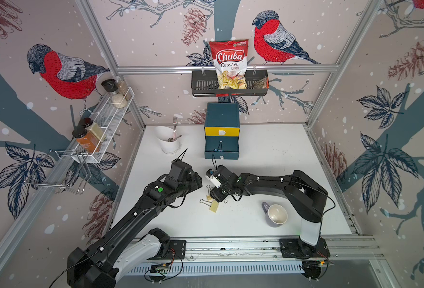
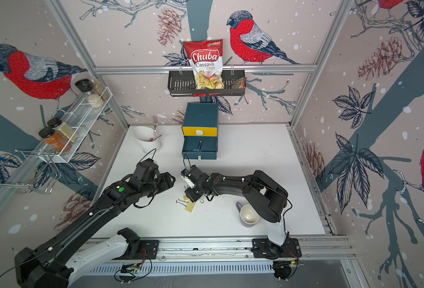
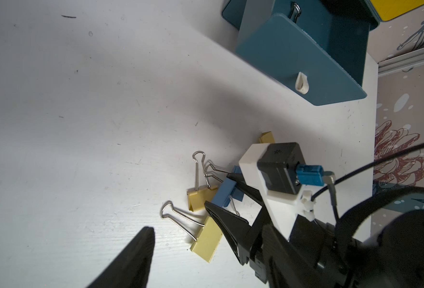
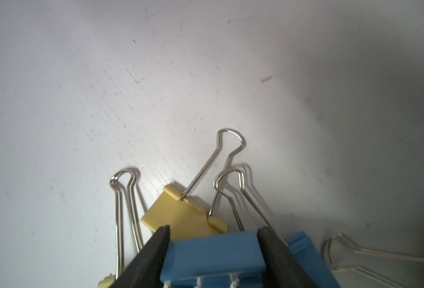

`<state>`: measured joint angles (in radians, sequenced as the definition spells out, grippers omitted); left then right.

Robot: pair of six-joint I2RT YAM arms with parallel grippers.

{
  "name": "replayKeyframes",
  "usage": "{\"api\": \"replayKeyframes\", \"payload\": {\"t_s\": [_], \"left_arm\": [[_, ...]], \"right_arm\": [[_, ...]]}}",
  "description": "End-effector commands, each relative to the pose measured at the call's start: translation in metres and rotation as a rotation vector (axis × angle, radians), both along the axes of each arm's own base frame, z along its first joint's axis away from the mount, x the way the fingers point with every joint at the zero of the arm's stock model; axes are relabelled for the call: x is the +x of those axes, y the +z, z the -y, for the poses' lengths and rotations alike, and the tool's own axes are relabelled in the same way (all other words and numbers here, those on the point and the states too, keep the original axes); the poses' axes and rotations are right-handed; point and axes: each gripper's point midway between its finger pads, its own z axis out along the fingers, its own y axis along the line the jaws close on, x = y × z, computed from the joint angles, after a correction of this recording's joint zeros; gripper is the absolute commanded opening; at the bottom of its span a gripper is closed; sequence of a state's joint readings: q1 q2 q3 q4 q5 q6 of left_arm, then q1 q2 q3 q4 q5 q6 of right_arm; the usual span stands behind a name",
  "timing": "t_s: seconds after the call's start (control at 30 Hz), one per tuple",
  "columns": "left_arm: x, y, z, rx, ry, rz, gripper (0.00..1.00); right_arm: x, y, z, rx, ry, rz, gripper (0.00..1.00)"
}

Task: Put the binder clips in the drawer according to color
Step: Pick up the binder clip at the center of the board, then place the binder clip in the drawer.

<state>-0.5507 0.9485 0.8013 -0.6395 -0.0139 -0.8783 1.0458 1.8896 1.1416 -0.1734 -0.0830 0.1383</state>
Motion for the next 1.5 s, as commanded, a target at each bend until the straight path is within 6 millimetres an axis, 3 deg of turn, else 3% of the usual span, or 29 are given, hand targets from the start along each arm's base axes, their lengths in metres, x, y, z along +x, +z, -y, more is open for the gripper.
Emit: {"api": "replayKeyframes", "payload": {"t_s": [0.0,0.17,0.33,0.43,0.57,0.67,0.83,1.13,1.47], "left_arm": [[-0.003,-0.002,0.003,-0.019,-0.008,-0.007,0.72],[-0.008,-0.014,0.008,-0.024,-0.024,-0.023,0.72],[-0.013,-0.023,0.013,-0.047,-0.033,-0.035,0.72],[-0.017,-0.031,0.023,-0.084,-0.047,-0.041,0.71],[-0.025,-0.04,0.051,-0.148,-0.1,-0.04,0.7],[-0.029,-0.047,0.071,-0.171,-0.13,-0.048,0.69],[-0.034,-0.055,0.089,-0.184,-0.13,-0.061,0.69],[-0.043,-0.059,0.094,-0.184,-0.121,-0.065,0.67],[-0.048,-0.056,0.093,-0.189,-0.12,-0.066,0.67]], "right_arm": [[0.002,0.01,0.0,0.02,-0.033,0.02,0.53],[0.004,0.033,-0.001,0.064,-0.058,0.051,0.47],[0.017,0.081,0.003,0.14,-0.115,0.116,0.44],[0.045,0.12,0.015,0.195,-0.217,0.173,0.43],[0.094,0.174,0.035,0.283,-0.408,0.271,0.43],[0.126,0.199,0.048,0.321,-0.547,0.33,0.43],[0.163,0.227,0.06,0.4,-0.725,0.444,0.41],[0.198,0.246,0.075,0.536,-0.954,0.581,0.38],[0.221,0.209,0.069,0.534,-1.013,0.596,0.41]]}}
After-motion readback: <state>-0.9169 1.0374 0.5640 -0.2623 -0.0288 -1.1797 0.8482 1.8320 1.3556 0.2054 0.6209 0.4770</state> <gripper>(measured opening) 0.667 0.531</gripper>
